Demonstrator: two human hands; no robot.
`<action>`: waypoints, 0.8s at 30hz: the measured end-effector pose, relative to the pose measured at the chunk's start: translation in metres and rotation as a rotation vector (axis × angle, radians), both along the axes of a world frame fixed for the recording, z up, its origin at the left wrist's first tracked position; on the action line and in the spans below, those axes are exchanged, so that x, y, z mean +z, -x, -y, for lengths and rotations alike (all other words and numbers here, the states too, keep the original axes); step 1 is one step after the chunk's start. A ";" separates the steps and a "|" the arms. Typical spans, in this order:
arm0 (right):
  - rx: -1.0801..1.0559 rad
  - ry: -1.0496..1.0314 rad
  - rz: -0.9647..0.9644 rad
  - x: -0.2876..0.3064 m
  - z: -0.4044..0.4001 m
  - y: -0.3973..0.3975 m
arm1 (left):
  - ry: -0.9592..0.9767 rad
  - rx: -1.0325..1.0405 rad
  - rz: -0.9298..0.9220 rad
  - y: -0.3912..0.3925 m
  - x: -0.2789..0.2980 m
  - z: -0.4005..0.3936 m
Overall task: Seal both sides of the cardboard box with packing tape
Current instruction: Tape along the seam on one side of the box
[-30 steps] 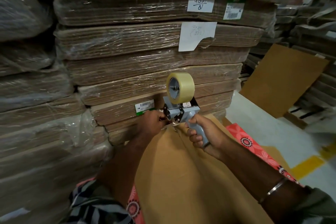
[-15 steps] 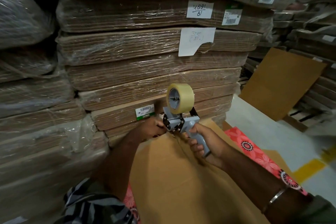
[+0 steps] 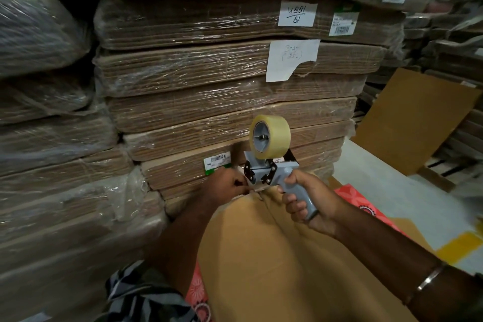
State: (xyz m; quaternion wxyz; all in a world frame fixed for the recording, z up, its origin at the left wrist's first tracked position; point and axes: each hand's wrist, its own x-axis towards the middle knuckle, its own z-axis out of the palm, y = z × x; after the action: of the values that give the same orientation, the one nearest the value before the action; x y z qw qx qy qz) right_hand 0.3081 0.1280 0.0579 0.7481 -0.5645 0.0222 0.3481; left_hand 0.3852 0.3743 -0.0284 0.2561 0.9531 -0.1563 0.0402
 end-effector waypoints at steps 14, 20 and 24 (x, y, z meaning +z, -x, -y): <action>0.012 -0.013 -0.042 -0.013 -0.003 0.003 | 0.214 -0.065 -0.195 -0.006 0.001 -0.005; -0.002 0.008 -0.016 -0.008 -0.001 0.003 | 0.515 -0.044 -0.296 -0.006 -0.013 -0.005; -0.011 0.038 -0.005 -0.007 -0.004 0.005 | 0.443 -0.062 -0.341 -0.011 -0.012 -0.007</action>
State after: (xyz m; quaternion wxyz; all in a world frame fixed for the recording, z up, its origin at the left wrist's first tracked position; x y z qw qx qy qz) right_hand 0.3034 0.1318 0.0509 0.7389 -0.5779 0.0337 0.3448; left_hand 0.3959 0.3810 -0.0405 0.4819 0.8616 -0.1276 -0.0955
